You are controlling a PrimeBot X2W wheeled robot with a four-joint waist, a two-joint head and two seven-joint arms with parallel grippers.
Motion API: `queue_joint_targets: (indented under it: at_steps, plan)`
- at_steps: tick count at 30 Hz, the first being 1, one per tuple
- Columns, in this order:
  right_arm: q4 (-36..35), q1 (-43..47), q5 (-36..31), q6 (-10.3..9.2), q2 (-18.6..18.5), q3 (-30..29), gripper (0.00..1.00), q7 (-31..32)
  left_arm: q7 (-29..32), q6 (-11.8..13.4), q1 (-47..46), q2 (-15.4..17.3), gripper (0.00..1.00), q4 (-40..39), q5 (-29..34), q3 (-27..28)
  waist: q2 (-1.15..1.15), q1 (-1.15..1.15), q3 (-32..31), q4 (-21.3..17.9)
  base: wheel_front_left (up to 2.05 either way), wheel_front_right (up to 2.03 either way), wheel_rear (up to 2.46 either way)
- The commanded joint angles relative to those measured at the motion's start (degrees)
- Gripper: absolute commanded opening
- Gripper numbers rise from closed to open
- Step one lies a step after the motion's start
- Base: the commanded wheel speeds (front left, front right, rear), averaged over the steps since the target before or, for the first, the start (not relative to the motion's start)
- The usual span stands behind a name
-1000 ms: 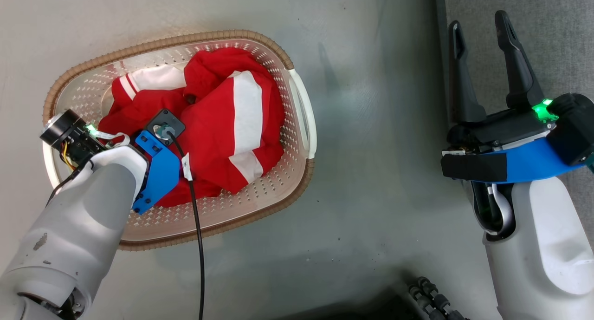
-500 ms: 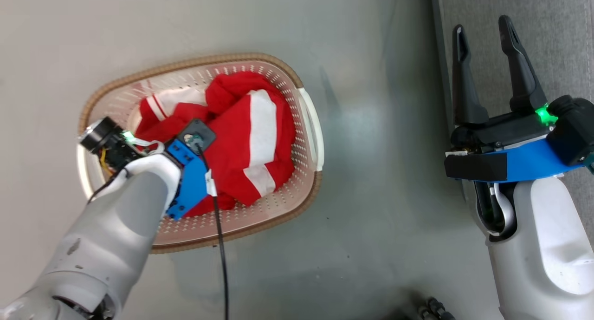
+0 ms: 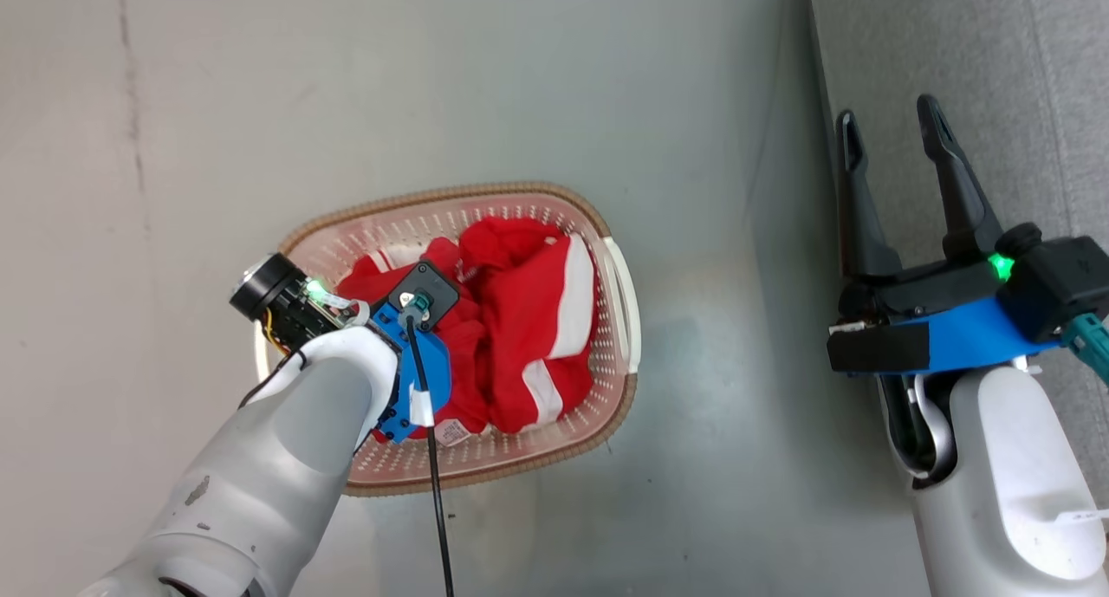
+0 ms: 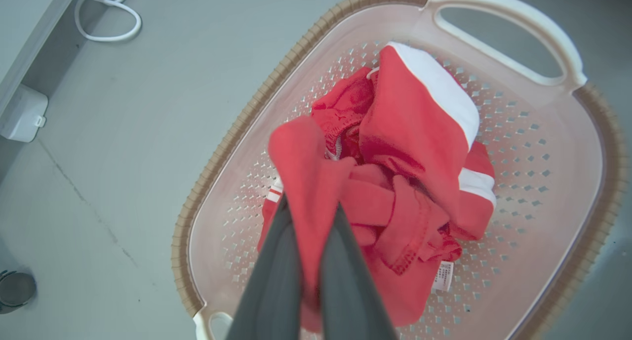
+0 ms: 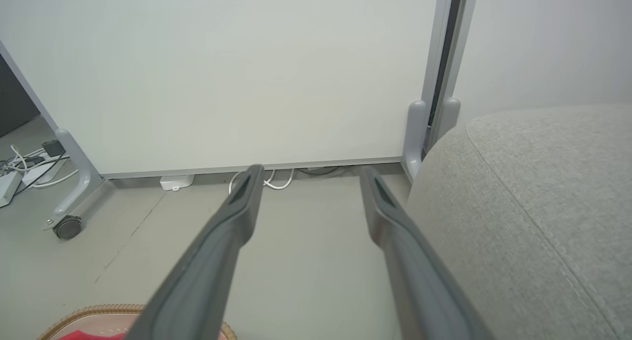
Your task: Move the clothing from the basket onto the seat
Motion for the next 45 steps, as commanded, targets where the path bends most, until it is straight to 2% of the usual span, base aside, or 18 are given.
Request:
queue_joint_targets:
  at_steps: [1,14,21,32,45]
  plan:
    - [0.4,1.2,-0.2,0.03,-0.2,-0.3,1.00,0.0,-1.4,-0.2,0.7,-0.3,0.00,-0.3,-0.6,0.5,0.00,0.00,-3.5,1.2,0.00,0.00,0.00]
    - [2.2,6.6,-0.5,0.03,-0.2,-1.3,1.00,0.0,-5.9,0.8,3.7,-1.2,0.00,-4.3,-5.0,4.1,0.00,0.00,-13.8,2.9,0.00,0.00,0.00]
    - [3.4,10.1,0.1,0.03,-0.2,-1.4,1.00,0.0,-6.0,2.6,6.3,1.1,0.00,-13.9,-5.5,7.4,0.00,0.00,-20.2,3.2,0.00,0.00,0.00]
    - [4.8,15.1,0.8,0.03,-0.2,-1.5,1.00,0.0,-6.0,2.2,9.2,2.5,0.00,-24.3,-5.5,12.3,0.00,0.00,-28.2,3.1,0.00,0.00,0.00]
    - [5.5,19.6,1.8,0.03,-0.2,-1.6,1.00,0.0,-6.0,1.4,7.8,0.6,0.00,-30.6,-4.6,13.8,0.00,0.00,-34.2,3.1,0.00,0.00,0.00]
